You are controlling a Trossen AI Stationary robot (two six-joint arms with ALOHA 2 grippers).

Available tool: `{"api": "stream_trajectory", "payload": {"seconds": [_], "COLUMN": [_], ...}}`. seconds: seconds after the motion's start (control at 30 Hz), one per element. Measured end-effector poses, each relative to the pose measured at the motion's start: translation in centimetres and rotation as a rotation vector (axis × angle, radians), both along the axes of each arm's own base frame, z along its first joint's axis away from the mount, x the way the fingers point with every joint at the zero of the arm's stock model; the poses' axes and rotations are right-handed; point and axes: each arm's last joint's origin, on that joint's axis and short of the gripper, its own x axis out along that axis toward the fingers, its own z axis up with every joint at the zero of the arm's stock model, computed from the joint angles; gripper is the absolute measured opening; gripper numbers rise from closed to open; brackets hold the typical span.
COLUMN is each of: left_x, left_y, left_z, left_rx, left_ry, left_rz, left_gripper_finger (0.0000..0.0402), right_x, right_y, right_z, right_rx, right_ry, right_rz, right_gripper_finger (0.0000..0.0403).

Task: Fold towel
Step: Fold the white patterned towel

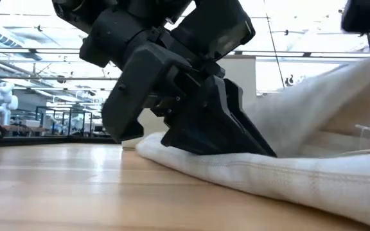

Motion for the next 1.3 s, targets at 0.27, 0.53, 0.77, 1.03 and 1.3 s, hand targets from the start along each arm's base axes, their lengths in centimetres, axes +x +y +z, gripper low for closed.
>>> {"api": "stream_trajectory", "payload": {"seconds": [0.27,0.53,0.77,1.03,1.3], "left_x": [0.0,-0.1,-0.2,-0.1,-0.1], "left_y": [0.2,0.1,-0.1,0.0,0.0], "left_z": [-0.1,-0.2,-0.2,-0.2,-0.2], "left_rx": [0.003,0.001,-0.008,-0.010,-0.010], "left_ry": [0.006,0.016,0.021,0.022,0.024], "left_rz": [0.006,0.011,0.012,0.012,0.012], "left_gripper_finger": [0.0179,0.0179,0.0179,0.0179,0.0179], "right_x": [0.2,-0.1,-2.2,-3.9,-2.4], "right_y": [-1.4,-3.7,-2.5,-0.8,1.7], "right_z": [1.4,1.0,1.0,1.1,0.1], "right_rx": [-0.262,-0.440,-0.290,-0.224,-0.023], "right_ry": [-0.227,-0.119,0.086,0.127,-0.128], "right_rz": [-0.112,-0.068,0.035,0.015,-0.039], "right_gripper_finger": [0.0165,0.0165,0.0164,0.0164,0.0164]}}
